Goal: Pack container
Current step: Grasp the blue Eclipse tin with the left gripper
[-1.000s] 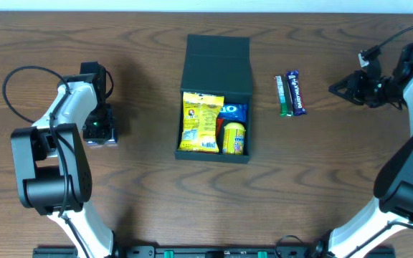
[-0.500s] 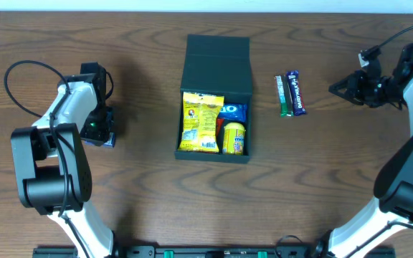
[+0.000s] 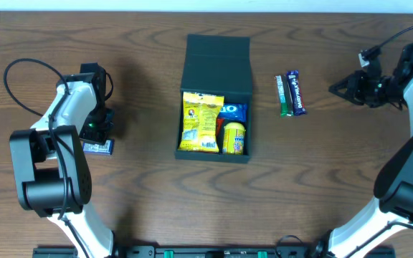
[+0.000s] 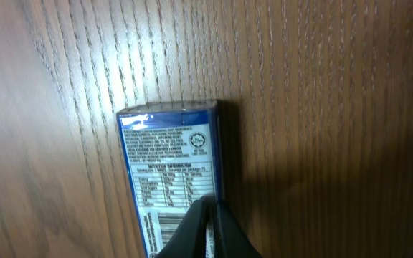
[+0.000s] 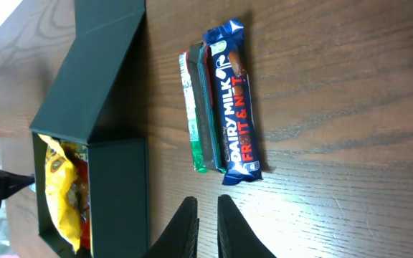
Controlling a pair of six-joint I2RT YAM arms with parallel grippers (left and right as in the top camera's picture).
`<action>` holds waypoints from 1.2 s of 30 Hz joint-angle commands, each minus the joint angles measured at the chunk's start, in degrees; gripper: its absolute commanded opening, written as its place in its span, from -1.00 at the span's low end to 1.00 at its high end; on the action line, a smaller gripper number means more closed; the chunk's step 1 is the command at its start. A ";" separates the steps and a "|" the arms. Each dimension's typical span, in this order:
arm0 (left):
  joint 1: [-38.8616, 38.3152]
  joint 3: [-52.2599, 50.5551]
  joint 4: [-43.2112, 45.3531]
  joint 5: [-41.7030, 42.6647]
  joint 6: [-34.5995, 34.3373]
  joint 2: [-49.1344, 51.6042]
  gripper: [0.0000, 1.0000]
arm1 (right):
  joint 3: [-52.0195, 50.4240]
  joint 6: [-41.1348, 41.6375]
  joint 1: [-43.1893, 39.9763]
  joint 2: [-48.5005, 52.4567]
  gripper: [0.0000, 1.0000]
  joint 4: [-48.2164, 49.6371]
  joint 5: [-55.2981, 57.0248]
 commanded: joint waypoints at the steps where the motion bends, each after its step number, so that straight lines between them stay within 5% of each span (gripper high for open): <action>1: 0.13 -0.61 -0.87 -0.35 0.42 0.17 -0.88 | 0.09 0.83 -0.33 -1.42 -0.79 -0.24 -0.87; 2: 0.13 -0.61 -1.40 0.00 0.42 0.15 -0.66 | 0.09 0.83 -0.33 -1.42 -0.79 -0.28 -0.87; 3: 0.13 -0.61 -2.25 0.04 0.42 0.15 0.04 | 0.09 0.83 -0.33 -1.42 -0.79 -0.28 -0.87; 4: 0.13 -0.61 -3.06 0.07 0.39 0.13 0.33 | 0.09 0.81 -0.33 -1.42 -0.79 -0.28 -0.87; 12: 0.13 -0.61 -4.96 -0.09 0.44 -2.97 0.40 | 0.09 0.83 -0.33 -1.42 -0.79 -0.28 -0.87; 20: 0.11 -0.87 -5.03 -1.33 1.55 -3.19 0.72 | 0.09 0.79 -0.33 -1.42 -0.79 -1.51 -0.85; 36: 0.13 -8.70 6.67 -1.31 3.21 -3.15 0.84 | 0.09 0.83 -0.33 -1.42 -0.80 -3.15 -0.87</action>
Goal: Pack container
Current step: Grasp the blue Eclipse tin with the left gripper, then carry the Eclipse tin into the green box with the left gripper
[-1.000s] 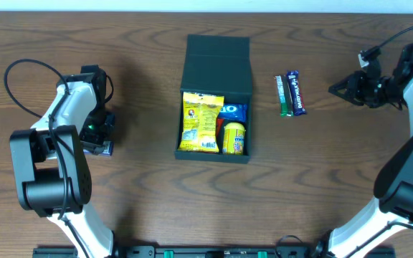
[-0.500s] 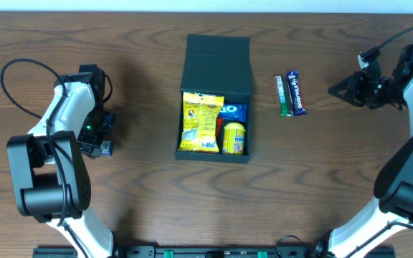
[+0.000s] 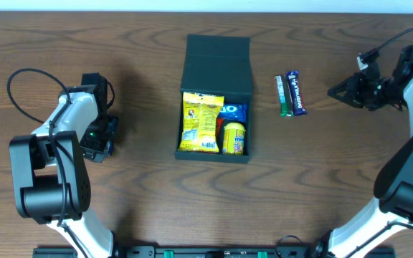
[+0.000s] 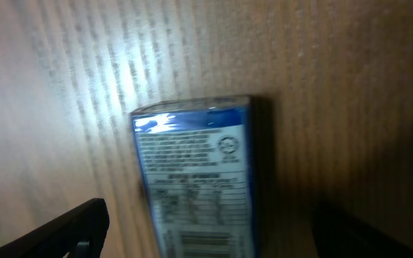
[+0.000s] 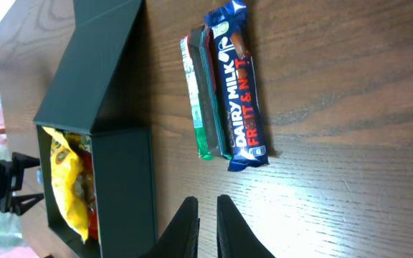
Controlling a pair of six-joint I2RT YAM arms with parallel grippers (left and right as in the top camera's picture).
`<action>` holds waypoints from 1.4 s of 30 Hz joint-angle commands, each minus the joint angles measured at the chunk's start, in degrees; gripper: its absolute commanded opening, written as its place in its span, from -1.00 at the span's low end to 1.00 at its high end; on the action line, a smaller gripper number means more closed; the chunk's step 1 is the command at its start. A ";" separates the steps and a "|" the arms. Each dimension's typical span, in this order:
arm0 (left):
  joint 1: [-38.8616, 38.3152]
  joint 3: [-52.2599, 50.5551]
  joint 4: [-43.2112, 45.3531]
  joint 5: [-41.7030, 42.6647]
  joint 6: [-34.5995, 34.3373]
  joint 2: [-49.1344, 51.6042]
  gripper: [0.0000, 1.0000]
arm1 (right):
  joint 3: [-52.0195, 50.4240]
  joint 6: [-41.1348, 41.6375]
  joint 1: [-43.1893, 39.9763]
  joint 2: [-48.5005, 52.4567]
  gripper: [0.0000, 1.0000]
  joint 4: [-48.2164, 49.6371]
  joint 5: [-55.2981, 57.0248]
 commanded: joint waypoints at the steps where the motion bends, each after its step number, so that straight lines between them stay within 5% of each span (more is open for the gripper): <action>1: 0.13 -1.55 1.09 -1.18 0.66 -0.44 0.83 | 0.09 0.81 -0.33 -1.40 -0.80 -0.37 -0.87; 25: 0.13 -4.63 7.72 0.61 1.18 -0.42 0.62 | 0.09 0.81 0.52 -1.40 -0.81 -0.42 -0.87; 35: 0.13 -4.63 7.72 1.66 2.38 -0.42 0.08 | 0.09 0.79 0.52 -1.40 -0.81 -0.66 -0.87; 42: 0.13 -4.50 6.58 3.39 4.04 -0.50 -0.56 | 0.09 0.79 0.52 -1.40 -0.81 -0.57 -0.87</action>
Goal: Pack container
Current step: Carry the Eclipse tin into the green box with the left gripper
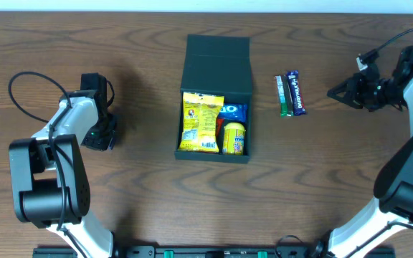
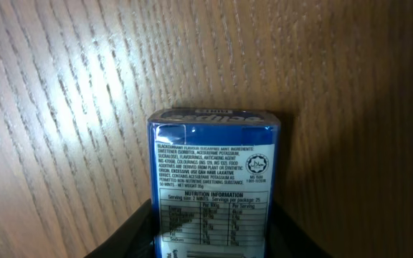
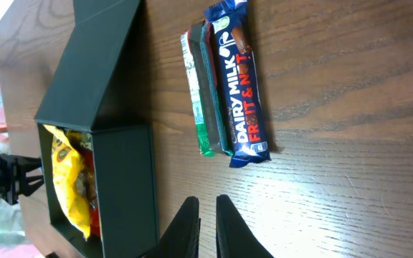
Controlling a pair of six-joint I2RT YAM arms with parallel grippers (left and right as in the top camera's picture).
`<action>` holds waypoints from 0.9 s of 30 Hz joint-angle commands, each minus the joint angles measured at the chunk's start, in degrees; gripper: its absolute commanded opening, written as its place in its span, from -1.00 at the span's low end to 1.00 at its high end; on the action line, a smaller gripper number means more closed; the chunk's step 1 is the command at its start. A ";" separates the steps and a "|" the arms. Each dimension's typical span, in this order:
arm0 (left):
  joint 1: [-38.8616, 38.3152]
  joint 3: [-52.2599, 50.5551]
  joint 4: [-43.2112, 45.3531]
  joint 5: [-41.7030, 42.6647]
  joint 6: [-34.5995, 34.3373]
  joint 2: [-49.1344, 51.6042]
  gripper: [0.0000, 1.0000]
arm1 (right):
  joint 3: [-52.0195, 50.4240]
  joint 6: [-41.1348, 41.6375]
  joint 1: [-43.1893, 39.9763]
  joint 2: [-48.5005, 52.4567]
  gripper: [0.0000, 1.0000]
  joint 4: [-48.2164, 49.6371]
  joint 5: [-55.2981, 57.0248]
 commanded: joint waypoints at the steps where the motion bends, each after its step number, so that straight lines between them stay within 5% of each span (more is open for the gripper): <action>1: 0.13 -1.33 -1.31 1.92 1.42 0.83 -0.63 | 0.09 0.79 0.50 -1.40 -0.81 -0.02 -0.85; 6: 0.13 1.03 -2.47 1.88 3.89 0.20 -0.89 | 0.09 0.76 0.50 -1.40 -0.81 0.02 -0.85; 16: -0.70 6.23 -3.39 0.57 10.32 -7.65 -0.88 | 0.09 0.79 0.50 -1.40 -0.81 0.85 -0.85; 22: -8.11 10.80 -0.61 -2.64 25.16 -12.33 -0.88 | 0.09 0.79 0.50 -1.40 -0.82 1.64 -0.85; 27: -17.00 14.23 5.68 7.13 36.89 -12.55 -0.88 | 0.09 0.79 0.50 -1.40 -0.87 1.95 -0.85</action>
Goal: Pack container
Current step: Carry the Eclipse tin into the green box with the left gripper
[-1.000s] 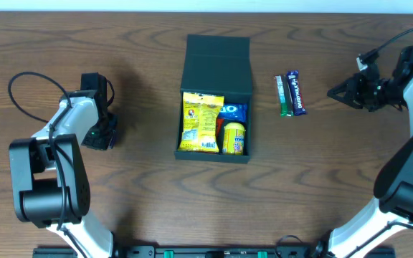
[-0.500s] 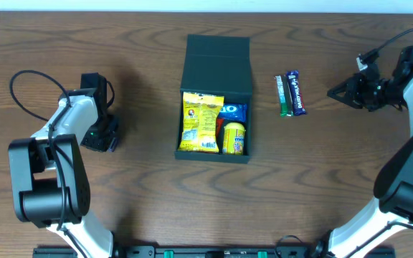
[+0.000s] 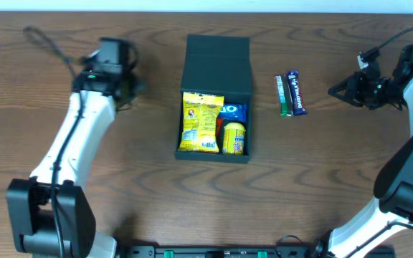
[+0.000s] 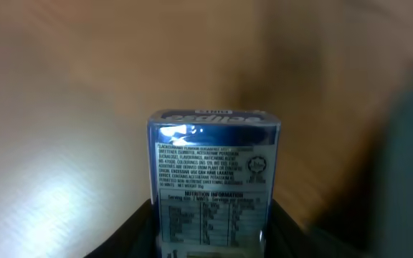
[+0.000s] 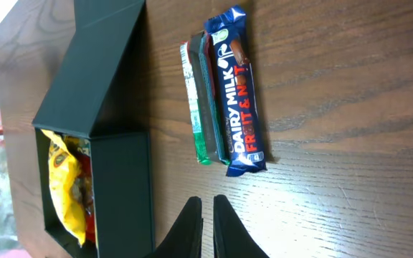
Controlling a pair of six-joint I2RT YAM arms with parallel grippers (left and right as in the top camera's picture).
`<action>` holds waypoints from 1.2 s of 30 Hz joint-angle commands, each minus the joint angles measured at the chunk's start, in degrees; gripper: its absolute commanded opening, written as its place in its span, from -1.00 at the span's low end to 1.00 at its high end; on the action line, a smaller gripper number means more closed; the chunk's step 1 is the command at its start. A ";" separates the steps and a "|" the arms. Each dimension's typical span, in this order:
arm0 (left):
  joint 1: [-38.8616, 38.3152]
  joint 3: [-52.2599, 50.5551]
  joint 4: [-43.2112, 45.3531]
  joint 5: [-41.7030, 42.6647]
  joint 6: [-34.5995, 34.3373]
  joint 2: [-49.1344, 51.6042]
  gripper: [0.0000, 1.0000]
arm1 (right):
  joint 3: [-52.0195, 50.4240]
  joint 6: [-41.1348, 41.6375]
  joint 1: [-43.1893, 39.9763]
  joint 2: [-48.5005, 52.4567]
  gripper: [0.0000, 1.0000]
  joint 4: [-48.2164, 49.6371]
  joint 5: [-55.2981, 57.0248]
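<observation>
The open dark green container [image 3: 216, 154] stands mid-table, its lid [image 3: 217, 61] folded back. Inside lie a yellow snack packet [image 3: 201, 122], a blue Oreo pack [image 3: 233, 110] and a yellow can [image 3: 234, 137]. My left gripper [image 4: 214, 247] is shut on a blue mint box [image 4: 214, 175], held above the table; in the overhead view that gripper [image 3: 130, 86] hangs left of the lid. To the container's right lie a Dairy Milk bar [image 5: 239, 93] and a green bar [image 5: 196, 104]. My right gripper [image 5: 206, 202] is shut on nothing, to the right of the bars.
The left arm's cable [image 3: 45, 36] loops over the far left of the table. The right arm [image 3: 407, 72] reaches in from the right edge. Bare wood [image 3: 149, 201] lies in front of the container.
My left arm has gone from the left middle of the table to the far side beside the container's lid, with the blue mint box in its grip and off the wood. The right arm stayed put.
The blue mint box lay on the wood at the left with my left gripper shut just above it. Then the fingers stood wide open around it, then shut on it. Now it is carried near the container. The right gripper stayed shut by the bars throughout.
</observation>
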 commanded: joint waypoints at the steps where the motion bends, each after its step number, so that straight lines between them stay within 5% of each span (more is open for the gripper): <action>1: -4.74 2.60 2.12 7.82 9.03 -0.87 -0.88 | 0.09 0.76 0.50 -1.38 -0.87 0.11 -0.85; 17: -25.53 4.11 3.93 14.08 15.41 -0.85 -0.89 | 0.09 0.52 0.50 -1.38 -0.87 0.35 -0.85; 36: -27.47 4.09 2.19 19.41 17.97 5.73 -0.89 | 0.09 0.55 0.50 -1.38 -0.85 0.46 -0.85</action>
